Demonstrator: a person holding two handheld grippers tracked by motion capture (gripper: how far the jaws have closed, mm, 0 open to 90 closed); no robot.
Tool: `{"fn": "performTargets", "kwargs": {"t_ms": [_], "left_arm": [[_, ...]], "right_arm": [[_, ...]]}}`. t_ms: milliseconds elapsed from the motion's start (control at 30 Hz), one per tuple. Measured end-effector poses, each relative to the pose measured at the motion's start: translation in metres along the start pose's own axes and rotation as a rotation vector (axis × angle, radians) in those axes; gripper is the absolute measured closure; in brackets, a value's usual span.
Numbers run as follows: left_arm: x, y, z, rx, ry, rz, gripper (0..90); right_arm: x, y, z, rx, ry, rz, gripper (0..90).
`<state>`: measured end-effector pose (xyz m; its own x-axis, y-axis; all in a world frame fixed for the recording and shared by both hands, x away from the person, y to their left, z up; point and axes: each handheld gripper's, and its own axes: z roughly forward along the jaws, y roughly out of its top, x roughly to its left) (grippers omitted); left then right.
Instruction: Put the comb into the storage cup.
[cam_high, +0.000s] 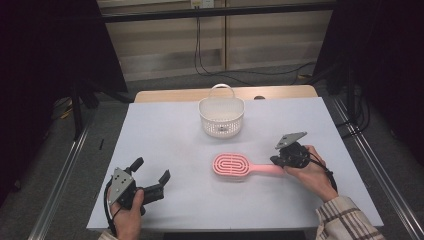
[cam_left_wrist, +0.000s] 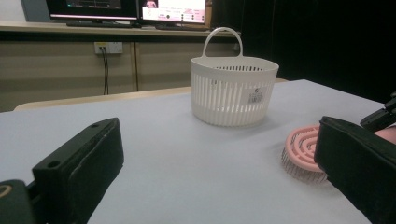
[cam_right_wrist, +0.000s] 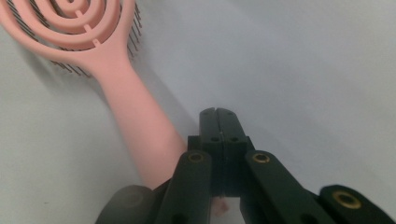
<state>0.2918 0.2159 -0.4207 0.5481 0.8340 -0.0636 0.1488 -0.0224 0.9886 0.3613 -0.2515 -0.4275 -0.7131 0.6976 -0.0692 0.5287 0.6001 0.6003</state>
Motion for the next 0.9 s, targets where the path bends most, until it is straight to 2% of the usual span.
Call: {"fn": "performTargets", "kwargs": {"t_ms": [100, 700, 900], "left_arm": [[0.0, 0.0, 0.0, -0.002, 0.005, -0.011, 1.6], [0.0, -0.001, 0.001, 0.003, -0.001, -0.003, 1.6], [0.0, -0.001, 0.001, 0.0, -0.001, -0.006, 1.6]], "right_arm": [[0.001, -0.002, -0.001, 0.005, 0.001, 0.002, 90.0], [0.012, -0.004, -0.005, -0.002, 0.02, -0.012, 90.0], [0.009, -0.005, -0.005, -0.028, 0.016, 0.013, 90.0]]}}
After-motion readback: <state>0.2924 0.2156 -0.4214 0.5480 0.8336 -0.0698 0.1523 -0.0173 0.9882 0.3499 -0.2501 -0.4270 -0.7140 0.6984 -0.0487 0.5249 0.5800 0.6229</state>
